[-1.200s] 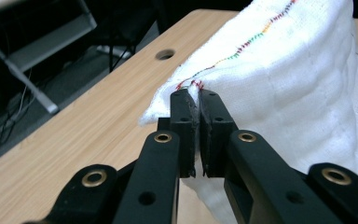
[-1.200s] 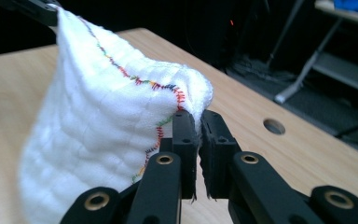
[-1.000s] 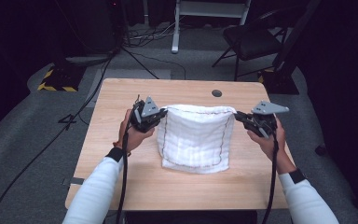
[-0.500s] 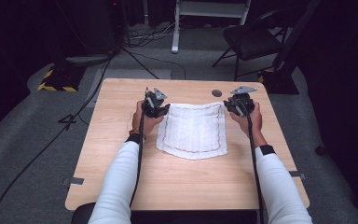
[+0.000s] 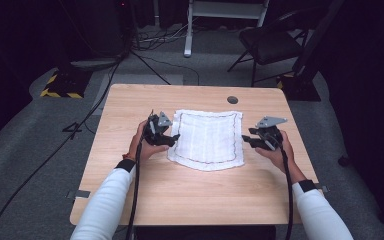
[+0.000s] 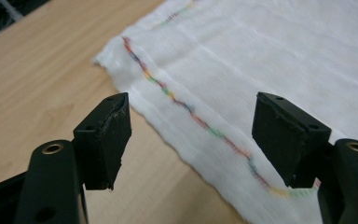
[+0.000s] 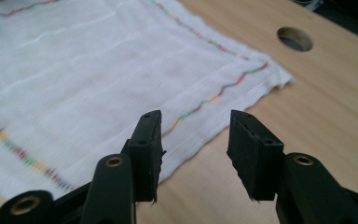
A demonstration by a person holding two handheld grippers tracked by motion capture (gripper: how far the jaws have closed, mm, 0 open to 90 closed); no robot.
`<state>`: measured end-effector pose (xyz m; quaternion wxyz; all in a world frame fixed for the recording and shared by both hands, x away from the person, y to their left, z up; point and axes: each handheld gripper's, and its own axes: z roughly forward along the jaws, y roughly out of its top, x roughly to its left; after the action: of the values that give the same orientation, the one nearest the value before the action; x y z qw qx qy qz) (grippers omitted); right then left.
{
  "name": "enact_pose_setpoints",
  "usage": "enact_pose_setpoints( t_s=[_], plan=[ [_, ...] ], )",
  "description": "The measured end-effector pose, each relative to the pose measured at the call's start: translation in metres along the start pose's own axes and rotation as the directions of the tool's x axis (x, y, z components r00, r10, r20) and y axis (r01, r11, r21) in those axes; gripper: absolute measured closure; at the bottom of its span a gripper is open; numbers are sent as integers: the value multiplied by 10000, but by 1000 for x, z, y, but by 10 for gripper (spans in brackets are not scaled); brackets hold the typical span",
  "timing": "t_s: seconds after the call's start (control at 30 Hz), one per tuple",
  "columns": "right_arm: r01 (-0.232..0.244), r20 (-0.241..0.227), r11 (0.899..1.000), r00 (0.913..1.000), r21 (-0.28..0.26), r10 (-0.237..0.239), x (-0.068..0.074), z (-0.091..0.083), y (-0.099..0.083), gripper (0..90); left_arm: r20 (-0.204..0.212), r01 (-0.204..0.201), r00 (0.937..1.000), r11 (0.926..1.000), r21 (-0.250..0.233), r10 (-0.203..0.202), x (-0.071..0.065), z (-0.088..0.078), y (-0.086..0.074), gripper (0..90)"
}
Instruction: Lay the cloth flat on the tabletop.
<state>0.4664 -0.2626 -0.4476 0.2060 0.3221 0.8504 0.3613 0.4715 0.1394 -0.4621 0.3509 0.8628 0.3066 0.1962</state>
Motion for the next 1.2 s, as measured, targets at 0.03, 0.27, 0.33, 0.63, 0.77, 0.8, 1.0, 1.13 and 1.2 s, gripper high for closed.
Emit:
enact_pose_setpoints(
  t_s=[0.03,0.27,0.33,0.63,0.77,0.8,1.0,1.13,1.2],
  plan=[
    [35,-166,10000,9999,34,-35,3,-1,-4,546,83,6,10000,9999,110,-7,-3,-2,-5,286],
    [959,-855,9922,9924,801,-890,33,2,-27,542,1022,-341,9944,9962,798,259,-17,-5,-30,421],
    [982,-957,9909,9914,916,-894,36,6,-29,542,1064,-442,9938,9941,991,336,-17,-3,-33,456],
    [673,-1150,9918,9919,1087,-547,30,4,-45,543,1554,-644,9868,9901,1246,447,-22,-4,-35,546],
    [691,-1193,9918,9913,1074,-561,30,-3,-51,546,1832,-801,9814,9900,1164,578,-31,-10,-40,544],
    [686,-1160,9918,9917,1081,-560,30,-5,-52,551,1914,-920,9792,9885,1202,679,-34,-12,-41,544],
    [621,-1213,9922,9914,1077,-489,35,-17,-63,555,1902,-1192,9772,9856,1202,950,-50,-22,-46,542],
    [367,-1320,9939,9910,1038,-228,33,-21,-68,554,1905,-1102,9777,9885,1035,890,-55,-24,-50,542],
    [362,-1304,9934,9912,1086,-218,34,-25,-71,553,2078,-1036,9749,9886,1089,793,-61,-28,-52,541]
  ],
)
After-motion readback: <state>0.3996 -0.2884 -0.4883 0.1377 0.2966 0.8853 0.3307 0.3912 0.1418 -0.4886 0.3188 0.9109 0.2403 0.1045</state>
